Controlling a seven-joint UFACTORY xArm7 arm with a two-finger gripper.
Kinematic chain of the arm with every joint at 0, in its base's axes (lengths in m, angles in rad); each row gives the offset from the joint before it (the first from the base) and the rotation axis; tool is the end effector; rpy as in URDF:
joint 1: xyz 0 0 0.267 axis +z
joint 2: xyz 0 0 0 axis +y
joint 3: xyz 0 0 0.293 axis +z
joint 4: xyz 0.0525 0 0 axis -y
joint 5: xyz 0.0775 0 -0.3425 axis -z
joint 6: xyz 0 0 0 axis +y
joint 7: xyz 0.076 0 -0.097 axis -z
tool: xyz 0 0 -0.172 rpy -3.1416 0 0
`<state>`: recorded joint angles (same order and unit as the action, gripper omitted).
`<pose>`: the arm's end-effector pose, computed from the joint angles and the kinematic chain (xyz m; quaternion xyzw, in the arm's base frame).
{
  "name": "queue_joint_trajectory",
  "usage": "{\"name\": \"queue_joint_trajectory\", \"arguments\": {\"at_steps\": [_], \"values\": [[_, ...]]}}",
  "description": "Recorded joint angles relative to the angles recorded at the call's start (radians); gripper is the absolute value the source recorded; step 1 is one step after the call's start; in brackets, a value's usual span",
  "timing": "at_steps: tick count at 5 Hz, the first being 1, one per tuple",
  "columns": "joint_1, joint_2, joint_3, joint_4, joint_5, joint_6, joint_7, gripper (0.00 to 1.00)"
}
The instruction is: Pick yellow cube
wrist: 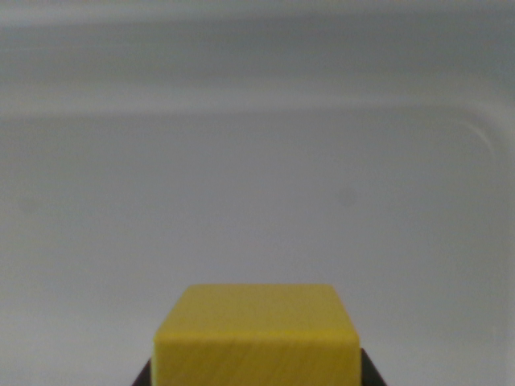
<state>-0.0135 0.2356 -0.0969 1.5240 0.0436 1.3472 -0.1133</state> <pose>0.5281 -0.0468 0.2462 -0.9995 0.0030 0.0275 0.0129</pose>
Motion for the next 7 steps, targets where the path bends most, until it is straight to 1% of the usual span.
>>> {"name": "queue_joint_trajectory", "arguments": {"at_steps": [1,2,3,4,5,7], "values": [[0.0004,-0.012,-0.001,0.016,-0.0019,0.028,0.002,1.0],[0.0004,-0.012,-0.001,0.016,-0.0019,0.028,0.002,1.0],[0.0006,-0.021,-0.001,0.029,-0.0033,0.05,0.003,1.0],[0.0006,-0.021,-0.001,0.029,-0.0033,0.05,0.003,1.0],[0.0008,-0.028,-0.002,0.038,-0.0044,0.065,0.004,1.0],[0.0009,-0.03,-0.002,0.042,-0.0048,0.072,0.004,1.0]]}}
